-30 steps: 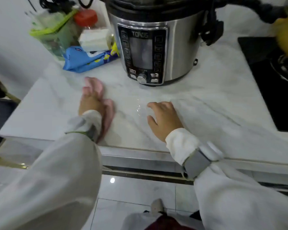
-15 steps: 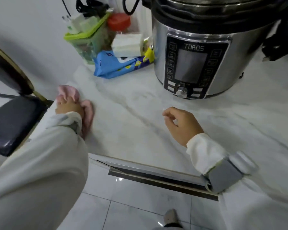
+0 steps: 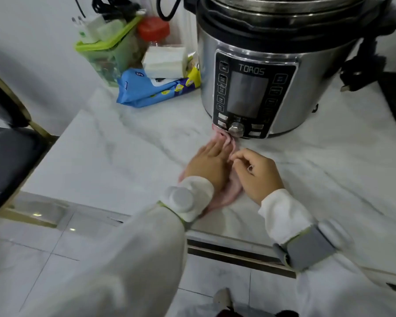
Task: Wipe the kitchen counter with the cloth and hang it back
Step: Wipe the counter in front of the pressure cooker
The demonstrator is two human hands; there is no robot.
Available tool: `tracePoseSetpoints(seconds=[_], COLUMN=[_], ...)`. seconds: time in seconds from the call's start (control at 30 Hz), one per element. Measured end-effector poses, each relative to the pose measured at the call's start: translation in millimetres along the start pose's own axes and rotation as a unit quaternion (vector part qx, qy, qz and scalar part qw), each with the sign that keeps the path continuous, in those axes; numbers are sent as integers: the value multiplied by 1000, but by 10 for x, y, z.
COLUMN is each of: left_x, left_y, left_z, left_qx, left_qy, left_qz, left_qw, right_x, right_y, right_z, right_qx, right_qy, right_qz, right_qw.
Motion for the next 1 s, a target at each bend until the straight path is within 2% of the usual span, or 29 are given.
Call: tracePoseSetpoints(seconds=[0.07, 0.1, 0.17, 0.23, 0.33, 0.4, 0.5, 0.63, 0.7, 0.73, 0.8, 0.87, 0.9, 0.93, 1.0], left_x=[-105, -157, -179, -184, -139, -62, 24, 64, 94, 128, 126, 145, 176, 183, 153], left_y=[-133, -170, -182, -245, -194, -112, -33, 49, 64, 75, -10, -173, -256, -301, -328], left_z=[-263, -535, -1238, -1850, -1575, -961, -31, 846, 1186, 1329, 1623, 1685, 1591, 1399, 835], left_qx=[-6, -48, -195, -326, -401, -369, -259, -196, -169, -142, -35, 76, 92, 82, 13], left_qy=[21, 14, -31, -53, -61, -63, -53, -9, 1, -1, 4, 14, 10, 7, 26], left_qz=[52, 59, 48, 23, 25, 26, 32, 6, -15, -16, -10, -29, -47, -42, -30], left_qw=[998, 997, 979, 943, 913, 927, 964, 981, 985, 990, 999, 997, 995, 996, 999], right_x=[-34, -44, -138, -186, -436, -594, -873, -1067, -1064, -1067, -1140, -1201, -1216, -1211, -1168], right_y=[-22, -33, -86, -134, -313, -492, -815, -1089, -1123, -1132, -1173, -1189, -1201, -1203, -1182], right_z=[21, 28, 44, 57, 195, 330, 555, 849, 883, 885, 887, 901, 908, 897, 910], right_qx=[6, 12, 11, 2, 4, 6, -17, 14, -3, -19, -41, -38, -31, -26, -11], right_qy=[-8, -10, -21, -35, -59, -77, -147, -204, -207, -208, -190, -151, -139, -136, -162], right_qz=[-9, -16, -20, -18, 5, 15, 58, 114, 140, 158, 207, 247, 254, 251, 224], right_qw=[1000, 1000, 1000, 999, 998, 997, 987, 972, 968, 965, 959, 956, 957, 958, 961])
Point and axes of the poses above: each hand's wrist, its own y-axis towards the middle knuckle, its own x-axis out of the palm, z = x × y, the point moved 5 cm from there along y, towards the middle knuckle, and after that the axes turned 3 degrees about -x, right-handed, at the moved point
